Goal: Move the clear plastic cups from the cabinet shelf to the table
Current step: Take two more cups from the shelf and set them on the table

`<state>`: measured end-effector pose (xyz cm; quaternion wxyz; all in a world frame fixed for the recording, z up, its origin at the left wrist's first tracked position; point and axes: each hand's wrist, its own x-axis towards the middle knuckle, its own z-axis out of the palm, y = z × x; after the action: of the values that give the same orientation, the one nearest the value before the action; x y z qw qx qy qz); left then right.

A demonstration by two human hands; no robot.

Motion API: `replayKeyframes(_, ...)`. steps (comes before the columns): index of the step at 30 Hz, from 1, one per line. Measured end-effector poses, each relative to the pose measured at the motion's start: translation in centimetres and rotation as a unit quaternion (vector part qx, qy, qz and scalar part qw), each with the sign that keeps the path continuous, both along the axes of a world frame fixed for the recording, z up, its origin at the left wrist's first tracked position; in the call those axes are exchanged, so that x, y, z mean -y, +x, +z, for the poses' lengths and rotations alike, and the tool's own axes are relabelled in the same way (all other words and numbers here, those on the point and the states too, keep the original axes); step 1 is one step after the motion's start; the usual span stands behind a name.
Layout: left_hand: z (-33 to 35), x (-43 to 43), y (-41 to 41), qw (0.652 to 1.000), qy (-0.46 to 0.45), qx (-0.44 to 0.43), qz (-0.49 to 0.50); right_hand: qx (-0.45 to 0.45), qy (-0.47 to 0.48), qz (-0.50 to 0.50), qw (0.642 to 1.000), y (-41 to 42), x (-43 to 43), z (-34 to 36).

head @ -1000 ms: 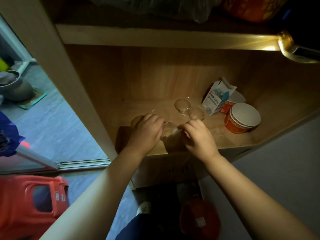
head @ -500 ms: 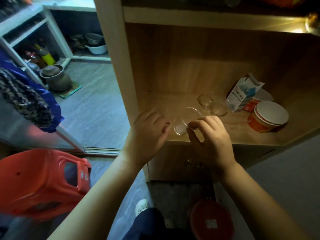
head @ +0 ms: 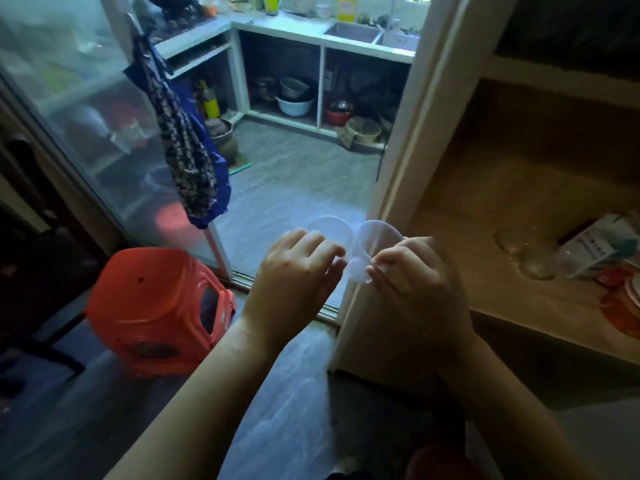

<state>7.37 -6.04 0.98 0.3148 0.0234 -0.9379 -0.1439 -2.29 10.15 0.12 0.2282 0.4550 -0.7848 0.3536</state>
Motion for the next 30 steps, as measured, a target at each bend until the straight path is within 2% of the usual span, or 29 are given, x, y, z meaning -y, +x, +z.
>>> replayKeyframes(8,-0.2,11.1,15.1,0.991,0.007,0.000,0.131,-0.010,0.022,0.120,0.992,11.2,14.2,-0.3)
replayKeyframes(13,0.4,18.0,27.6,0.971,0.009,0.024,0.237,-0.006,0.002,0.234,0.972,21.4,24.3,-0.4)
replayKeyframes(21,1.5,23.0,45.5,0.903,0.022,0.022,0.429,-0.006,-0.025,0.408,0.913,36.5,36.6,-0.7)
replayKeyframes(30,0.4,26.1,55.0,0.829,0.022,0.013,0.558,-0.018,0.037,0.539,0.841,45.6,44.8,-1.2)
